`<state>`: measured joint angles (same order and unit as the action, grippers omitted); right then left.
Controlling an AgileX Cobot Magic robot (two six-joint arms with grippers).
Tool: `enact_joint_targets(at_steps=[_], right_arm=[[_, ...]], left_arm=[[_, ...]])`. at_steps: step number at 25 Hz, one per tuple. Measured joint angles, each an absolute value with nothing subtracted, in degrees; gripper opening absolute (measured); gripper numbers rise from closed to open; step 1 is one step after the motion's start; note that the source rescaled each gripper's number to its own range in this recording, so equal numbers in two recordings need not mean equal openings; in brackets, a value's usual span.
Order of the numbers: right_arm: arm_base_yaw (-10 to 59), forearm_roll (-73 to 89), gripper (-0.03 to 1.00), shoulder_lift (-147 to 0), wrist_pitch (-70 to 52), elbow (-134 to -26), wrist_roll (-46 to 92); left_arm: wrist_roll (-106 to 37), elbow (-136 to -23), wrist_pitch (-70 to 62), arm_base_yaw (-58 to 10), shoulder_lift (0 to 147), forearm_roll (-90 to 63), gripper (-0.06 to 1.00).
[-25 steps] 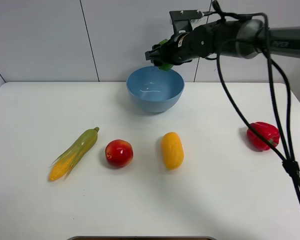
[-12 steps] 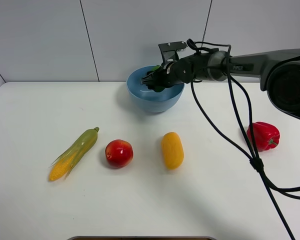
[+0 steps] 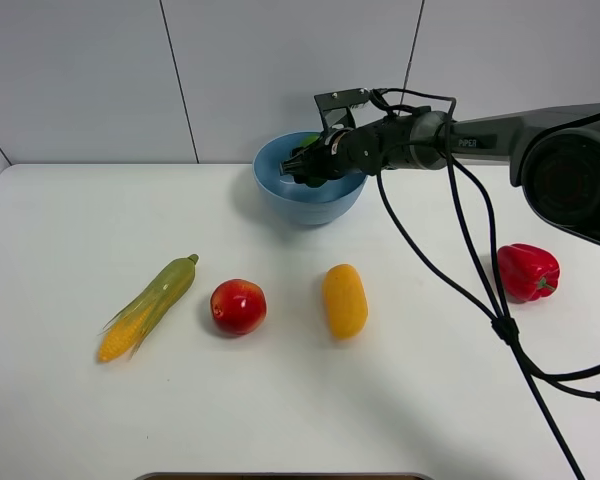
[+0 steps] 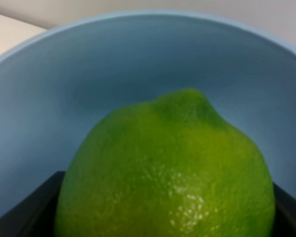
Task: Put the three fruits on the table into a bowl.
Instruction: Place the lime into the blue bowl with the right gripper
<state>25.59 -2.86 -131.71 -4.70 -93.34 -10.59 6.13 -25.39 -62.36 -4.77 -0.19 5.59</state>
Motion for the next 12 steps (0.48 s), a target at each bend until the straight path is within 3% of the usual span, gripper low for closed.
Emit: enact_joint_targets(at_steps=[6, 9, 12], right_arm=[[25.59, -2.86, 0.19, -131.71, -5.55, -93.34, -10.59], [25.59, -2.86, 0.36, -131.71, -5.69, -93.34, -10.59], [25.59, -2.86, 0.44, -131.71, -5.69, -93.38, -10.59]], left_arm=[[6.13, -25.39, -62.36, -4.77, -0.19, 5.59, 0.76], [6.13, -25.39, -62.36, -4.77, -0.19, 5.59, 0.76], [6.18, -25.39, -62.36, -4.77, -0.19, 5.59, 0.76]])
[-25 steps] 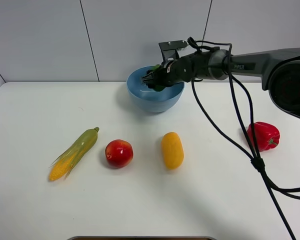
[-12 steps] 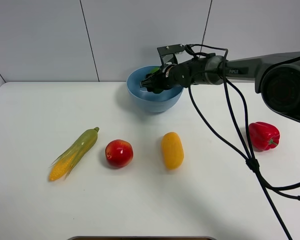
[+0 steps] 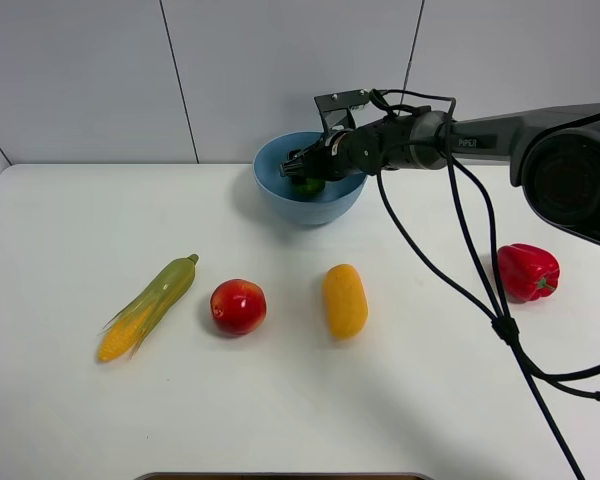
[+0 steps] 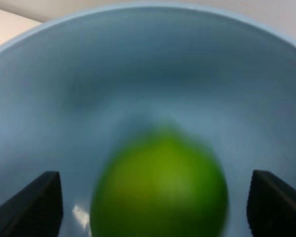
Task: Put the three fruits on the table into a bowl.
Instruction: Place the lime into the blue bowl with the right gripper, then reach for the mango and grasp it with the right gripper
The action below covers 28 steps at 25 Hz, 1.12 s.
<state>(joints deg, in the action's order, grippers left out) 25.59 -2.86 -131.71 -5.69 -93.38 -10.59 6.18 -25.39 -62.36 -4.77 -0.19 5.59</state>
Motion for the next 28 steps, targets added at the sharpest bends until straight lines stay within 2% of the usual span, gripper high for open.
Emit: enact_joint_targets(at_steps=[6, 12, 20, 28], right_arm=[[25.98, -2.86, 0.47, -130.40, -6.49, -93.38, -10.59], [26.65, -3.15, 0.48, -121.43, -10.32, -93.38, -10.59], [28.28, -3.28, 0.48, -107.41, -23.53, -93.21, -11.92], [31.81, -5.27, 0.48, -95.88, -39.64, -86.19, -25.88]], left_arm=[[6.18, -25.39, -62.36, -4.77, -0.19, 5.59, 0.76], [6.08, -25.39, -62.36, -4.77, -0.19, 5.59, 0.76], [6.08, -25.39, -62.36, -4.77, -0.19, 5.59, 0.76], [6.08, -25.39, -62.36, -4.77, -0.19, 5.59, 0.76]])
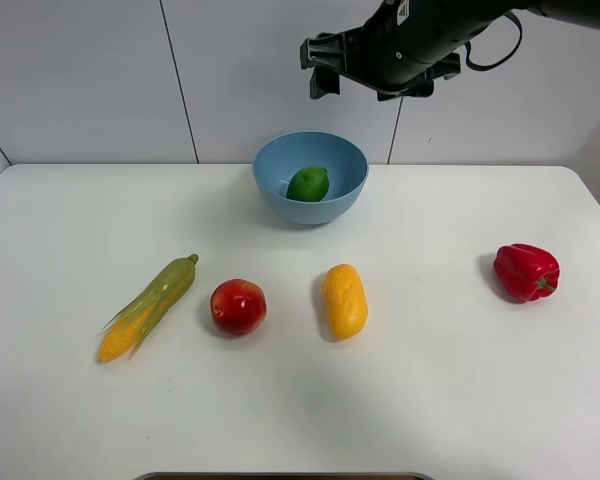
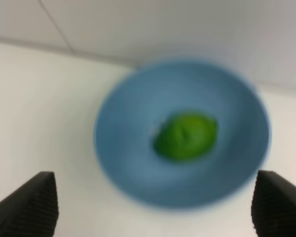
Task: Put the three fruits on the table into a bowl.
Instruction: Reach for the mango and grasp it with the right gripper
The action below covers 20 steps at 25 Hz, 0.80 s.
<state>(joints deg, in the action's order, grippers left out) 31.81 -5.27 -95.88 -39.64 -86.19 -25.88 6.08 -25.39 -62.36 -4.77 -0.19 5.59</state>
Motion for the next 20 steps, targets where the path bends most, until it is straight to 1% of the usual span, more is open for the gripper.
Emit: enact_joint_targets(at_steps=[8, 15, 20], right_arm=[[38.21, -7.18, 0.48, -86.73, -44.85, -73.46, -36.06], [38.85, -7.18, 0.48, -85.21, -46.89, -65.00, -41.09], [38.85, -7.14, 0.48, -86.43, -48.08, -64.42, -41.72]], left_arm=[[6.08, -25.39, -62.36, -4.77, -0.19, 5.59, 0.76], [6.03, -25.39, -62.36, -4.77, -0.19, 5.59, 0.76], [6.03, -25.39, -62.36, -4.77, -0.19, 5.59, 0.76]])
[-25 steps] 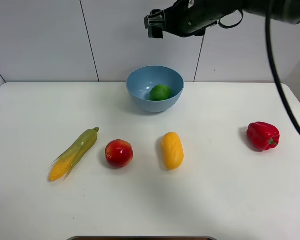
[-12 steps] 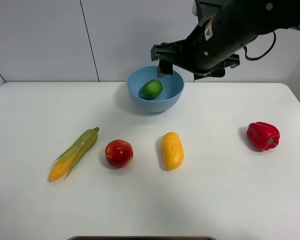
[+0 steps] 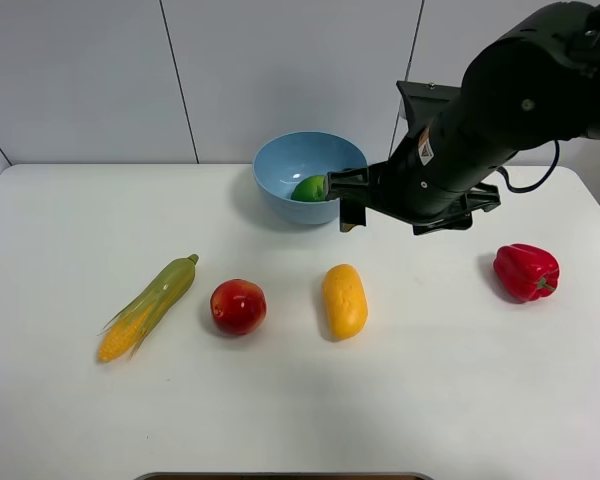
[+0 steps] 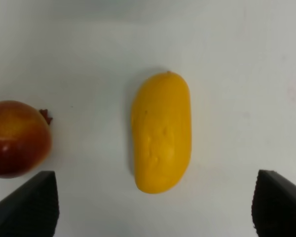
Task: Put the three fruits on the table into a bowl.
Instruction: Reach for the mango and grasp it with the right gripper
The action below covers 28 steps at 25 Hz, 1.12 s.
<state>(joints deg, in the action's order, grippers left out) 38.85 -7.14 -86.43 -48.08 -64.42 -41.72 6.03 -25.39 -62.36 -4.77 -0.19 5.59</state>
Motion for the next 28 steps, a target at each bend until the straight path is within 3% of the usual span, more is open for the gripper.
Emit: enact_joint_targets(at_steps=[10, 12, 16, 19, 28], right_arm=[[38.85, -5.63, 0.49, -95.20, -47.81, -64.17, -41.72], [38.85, -5.63, 0.59, -96.61, -46.50, -64.17, -41.72], [38.85, -5.63, 0.92, -98.39, -44.36, -64.17, -41.72], [38.85, -5.69, 0.97, -99.43, -44.30, -64.17, -41.72], [37.86, -5.69, 0.99, -103.73, -41.72, -64.17, -41.72]], left_arm=[[6.03, -25.39, -62.36, -4.77, -0.19, 5.59, 0.76], [6.03, -25.39, -62.36, -4.77, -0.19, 5.59, 0.76], [6.03, -25.39, -62.36, -4.77, -0.19, 5.59, 0.76], [6.03, -25.39, -62.36, -4.77, -0.19, 5.59, 0.76], [6.03, -25.39, -62.36, -4.77, -0.19, 5.59, 0.76]])
